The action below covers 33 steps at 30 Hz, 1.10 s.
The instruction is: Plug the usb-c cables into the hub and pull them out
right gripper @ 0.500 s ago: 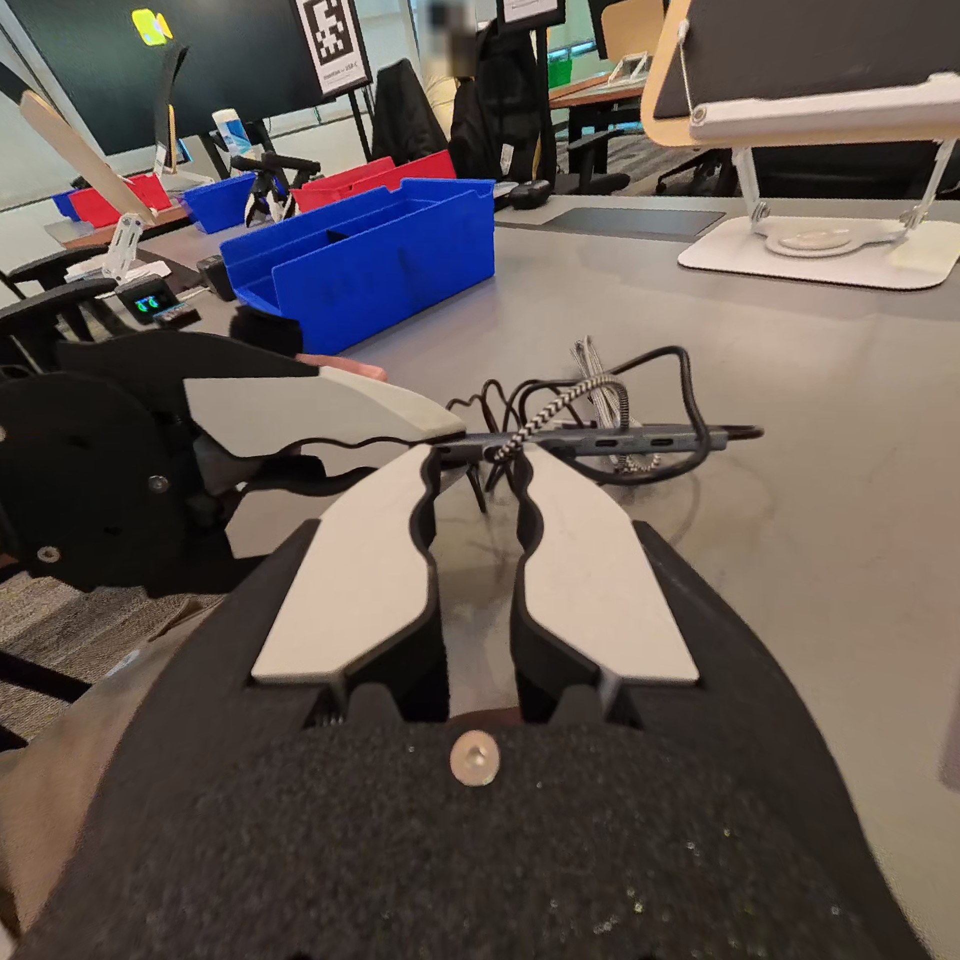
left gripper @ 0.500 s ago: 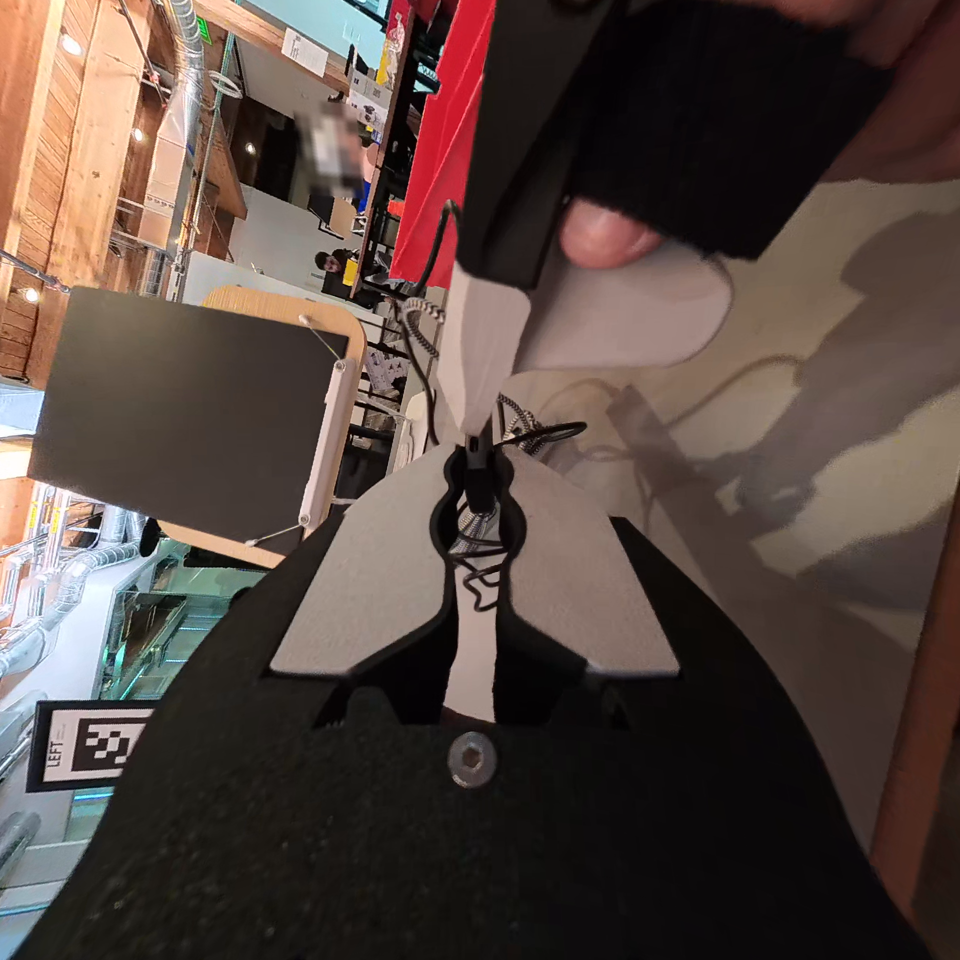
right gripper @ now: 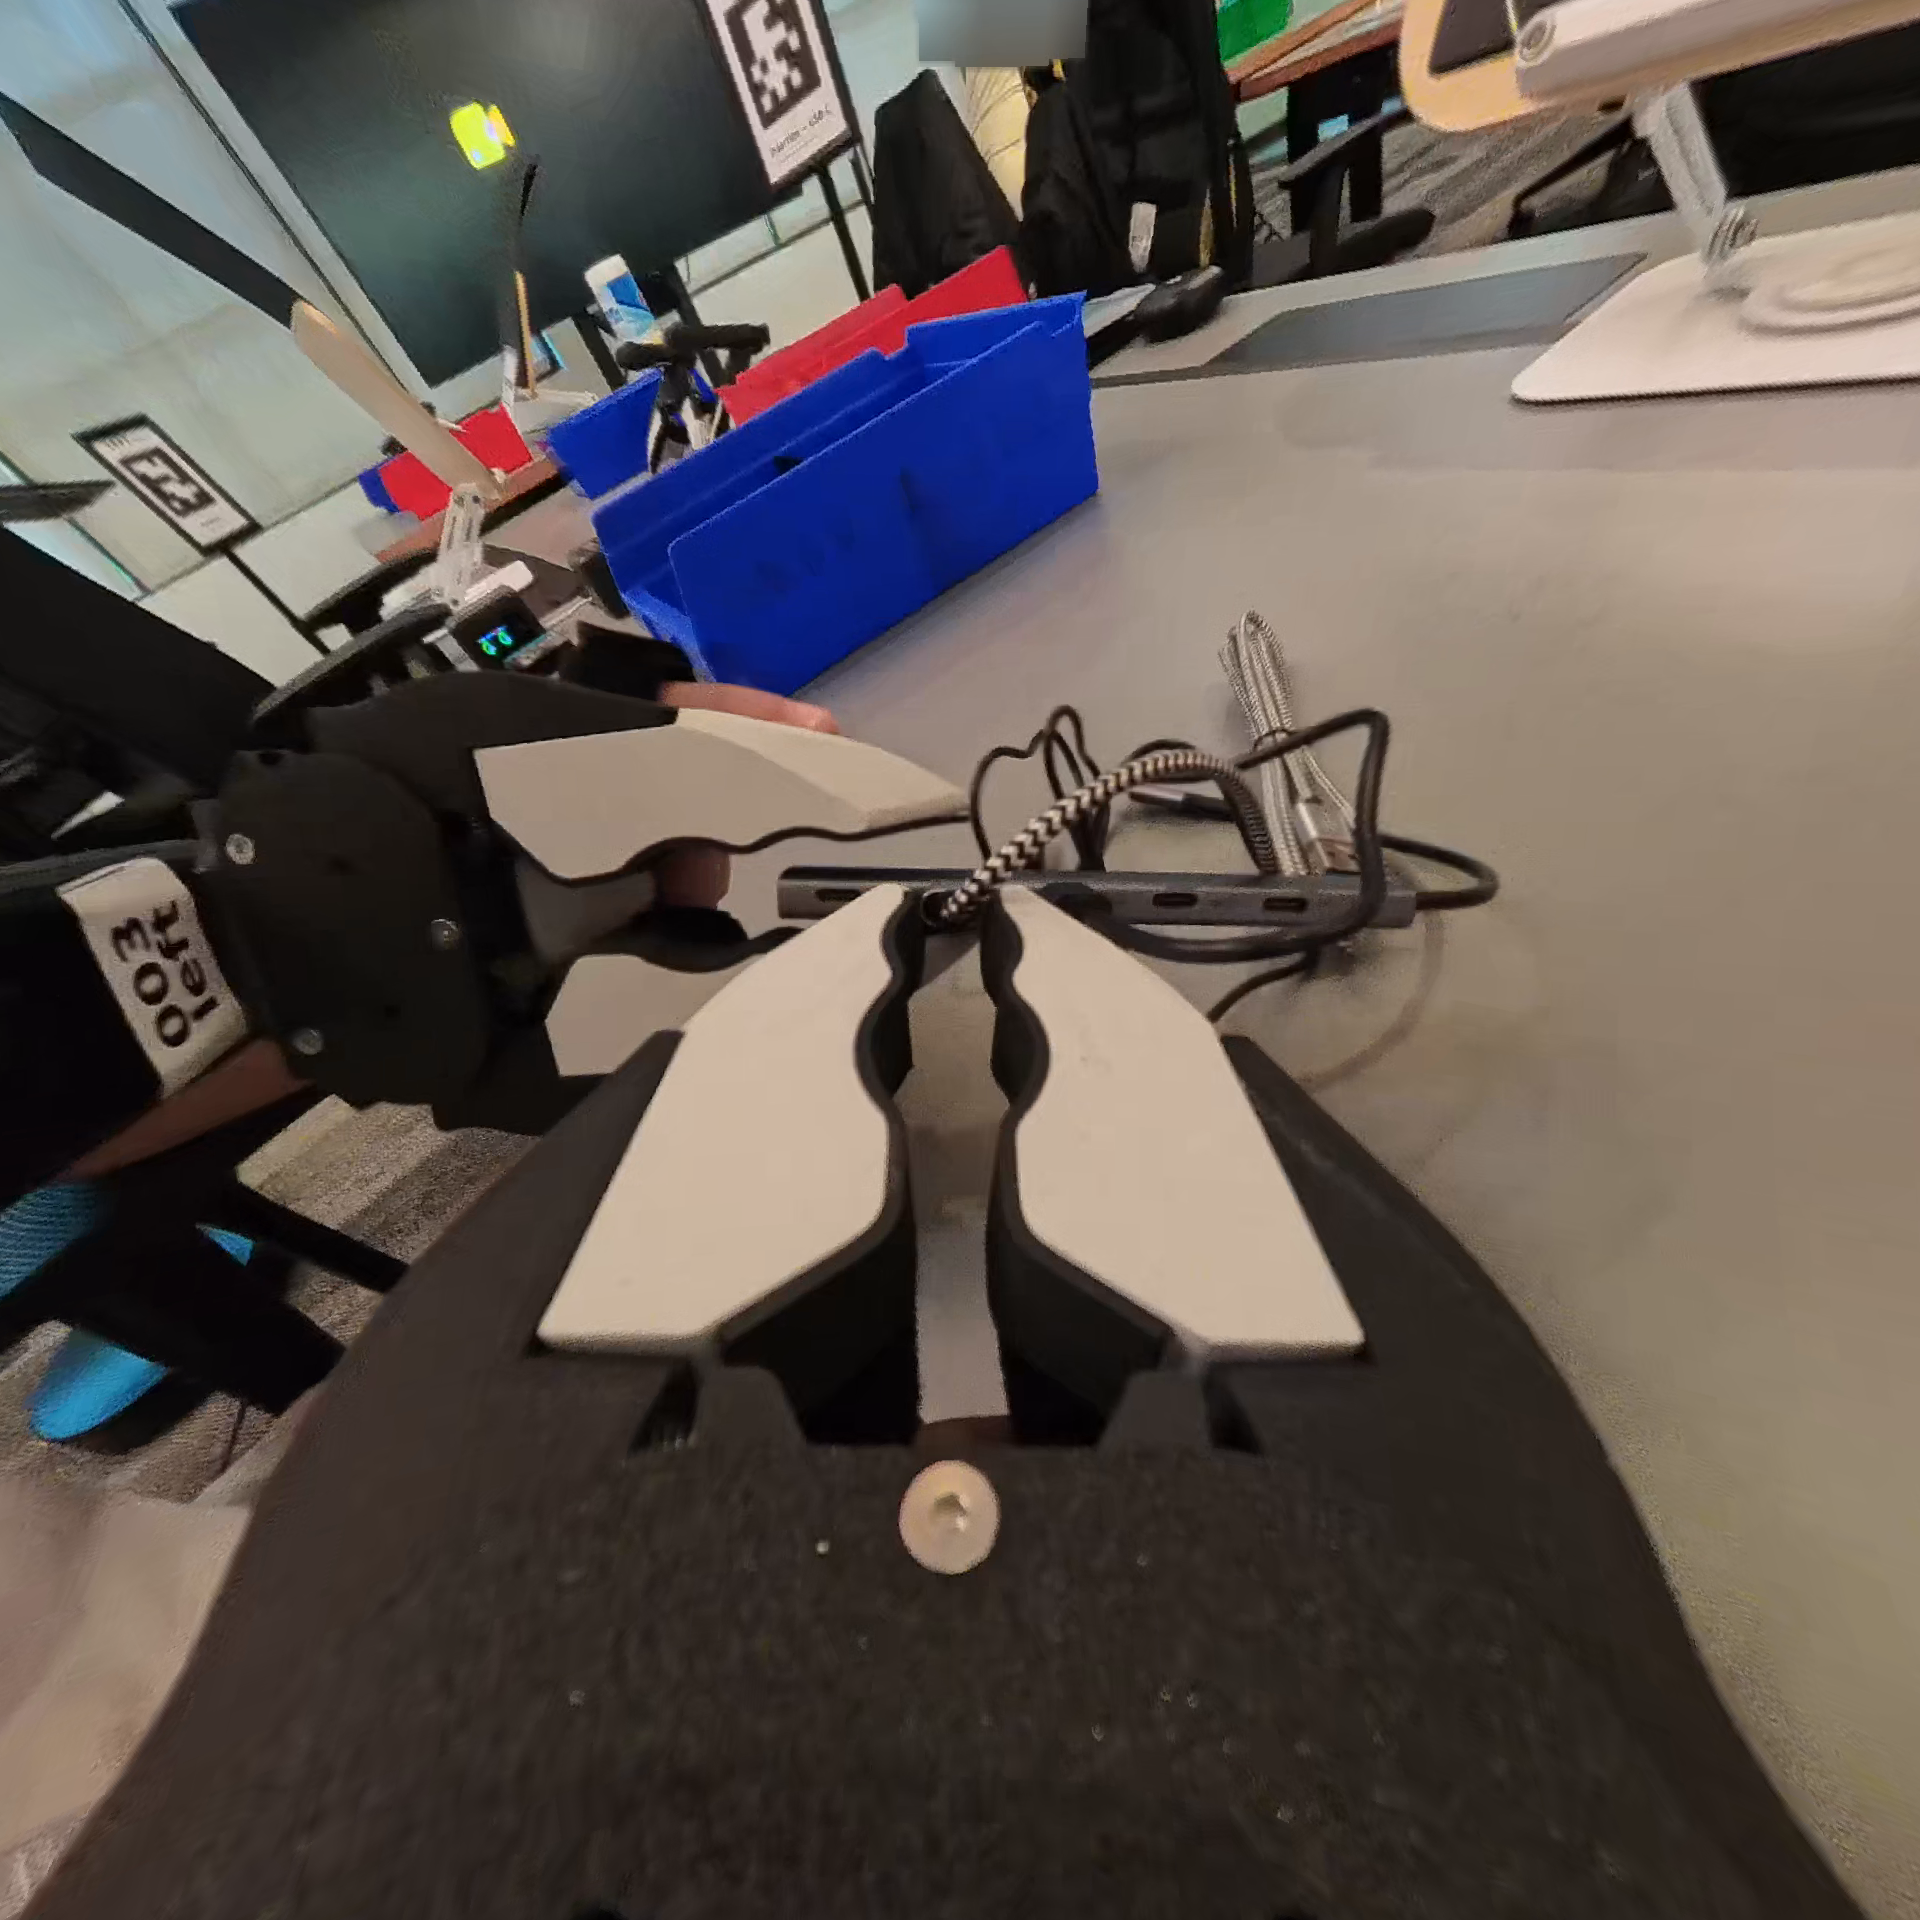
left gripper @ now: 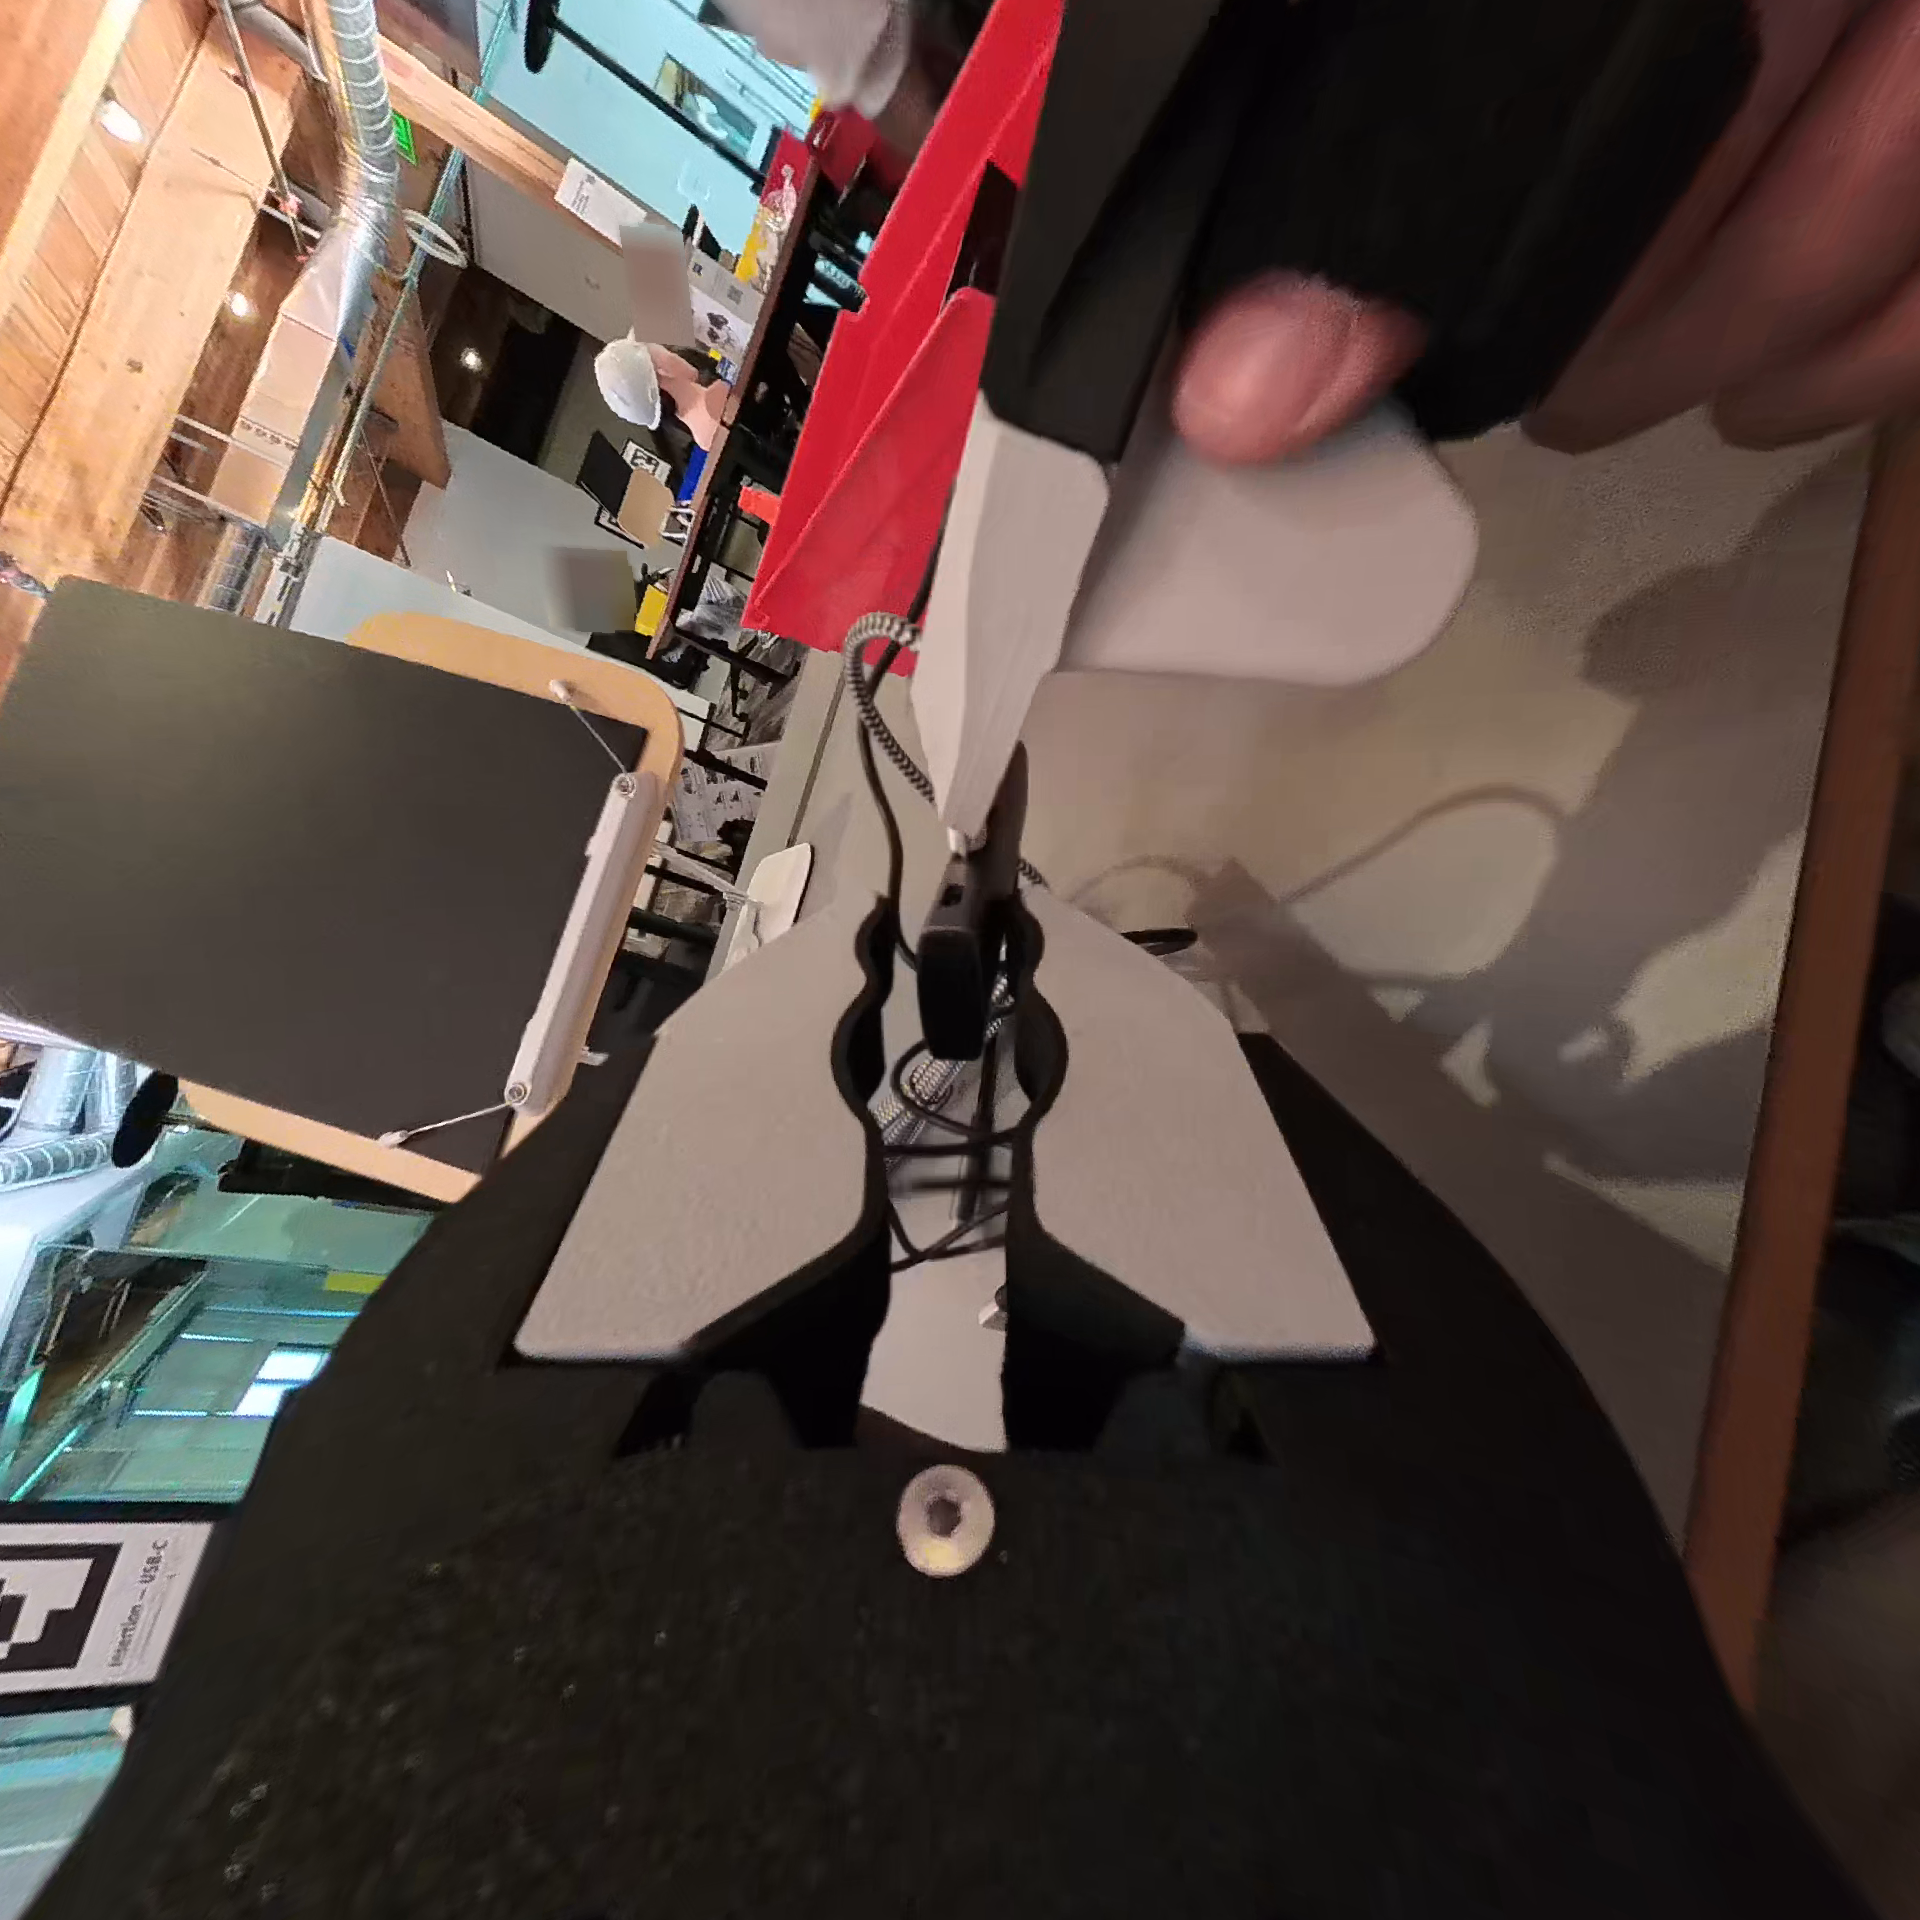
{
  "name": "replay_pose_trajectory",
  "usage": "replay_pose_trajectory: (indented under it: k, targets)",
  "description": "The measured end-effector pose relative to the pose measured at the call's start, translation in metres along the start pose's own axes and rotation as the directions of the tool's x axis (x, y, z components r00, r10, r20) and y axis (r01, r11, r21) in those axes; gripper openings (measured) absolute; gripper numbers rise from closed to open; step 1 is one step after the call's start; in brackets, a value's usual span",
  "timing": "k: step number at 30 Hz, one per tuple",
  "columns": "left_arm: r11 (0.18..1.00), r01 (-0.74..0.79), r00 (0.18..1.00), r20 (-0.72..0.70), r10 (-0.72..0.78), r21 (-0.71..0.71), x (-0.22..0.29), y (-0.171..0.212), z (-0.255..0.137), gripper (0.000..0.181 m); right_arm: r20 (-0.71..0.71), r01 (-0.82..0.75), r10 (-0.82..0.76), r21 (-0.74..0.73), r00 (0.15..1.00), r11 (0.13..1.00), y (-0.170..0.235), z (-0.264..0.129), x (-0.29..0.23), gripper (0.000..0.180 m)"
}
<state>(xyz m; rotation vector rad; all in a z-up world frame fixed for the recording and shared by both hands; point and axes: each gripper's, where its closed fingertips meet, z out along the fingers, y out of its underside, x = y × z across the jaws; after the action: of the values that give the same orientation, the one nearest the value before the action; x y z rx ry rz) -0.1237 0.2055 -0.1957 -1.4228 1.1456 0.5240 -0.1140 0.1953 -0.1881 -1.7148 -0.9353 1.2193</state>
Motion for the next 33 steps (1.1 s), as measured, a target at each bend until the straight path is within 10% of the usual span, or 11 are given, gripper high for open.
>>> replay_pose_trajectory:
  k: [10, 33]
  targets:
    - [0.999, 0.022, 0.999, -0.035, -0.023, -0.050, 0.010, 0.004, 0.009, 0.009, -0.154, 0.273, -0.280, -0.066, 0.948, 0.960, 0.008, 0.004, 0.000, 0.010]
    - [0.990, -0.125, 0.991, 0.029, 0.127, -0.061, 0.005, -0.006, 0.012, 0.011, -0.233, 0.178, -0.180, -0.031, 0.956, 0.984, 0.007, -0.011, 0.001, 0.009]
